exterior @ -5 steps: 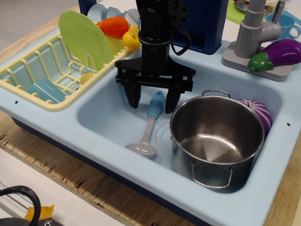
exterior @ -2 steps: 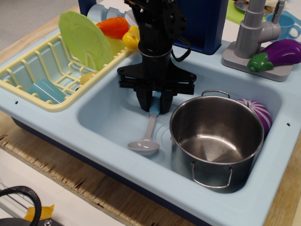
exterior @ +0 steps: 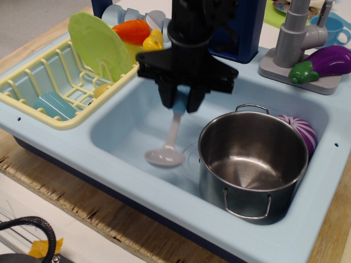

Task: Put spoon in pot

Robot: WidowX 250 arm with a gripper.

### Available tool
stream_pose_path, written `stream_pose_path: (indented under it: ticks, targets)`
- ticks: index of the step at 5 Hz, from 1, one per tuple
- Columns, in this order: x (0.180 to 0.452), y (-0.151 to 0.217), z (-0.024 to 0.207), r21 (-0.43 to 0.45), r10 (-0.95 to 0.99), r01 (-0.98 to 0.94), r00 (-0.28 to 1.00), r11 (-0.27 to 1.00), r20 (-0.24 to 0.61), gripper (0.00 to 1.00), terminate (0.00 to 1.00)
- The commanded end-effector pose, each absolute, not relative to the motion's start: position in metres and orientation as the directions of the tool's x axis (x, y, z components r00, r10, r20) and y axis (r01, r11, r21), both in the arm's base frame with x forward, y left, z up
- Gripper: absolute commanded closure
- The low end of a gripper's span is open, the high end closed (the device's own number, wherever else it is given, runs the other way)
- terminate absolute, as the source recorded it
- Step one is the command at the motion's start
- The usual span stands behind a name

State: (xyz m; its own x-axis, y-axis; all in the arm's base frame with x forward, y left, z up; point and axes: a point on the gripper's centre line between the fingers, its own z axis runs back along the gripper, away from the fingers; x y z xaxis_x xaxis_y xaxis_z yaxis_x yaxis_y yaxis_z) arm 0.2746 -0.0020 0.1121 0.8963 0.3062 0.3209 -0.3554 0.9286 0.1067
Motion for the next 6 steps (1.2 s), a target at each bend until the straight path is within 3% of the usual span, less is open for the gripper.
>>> stream_pose_path:
  ticks: [1, 3, 6]
  targets:
    - [0.281, 0.0, 0.164, 0.101, 0.293, -0.372, 0.848, 0.923, 0.442, 1.0, 0.0]
    - [0.286, -0.024, 0.188, 0.04, 0.288, -0.371, 0.78, 0.928, 0.556, 1.0, 0.0]
    - [0.295, -0.062, 0.183, -0.063, 0.326, -0.378, 0.69, 0.924, 0.646, 1.0, 0.0]
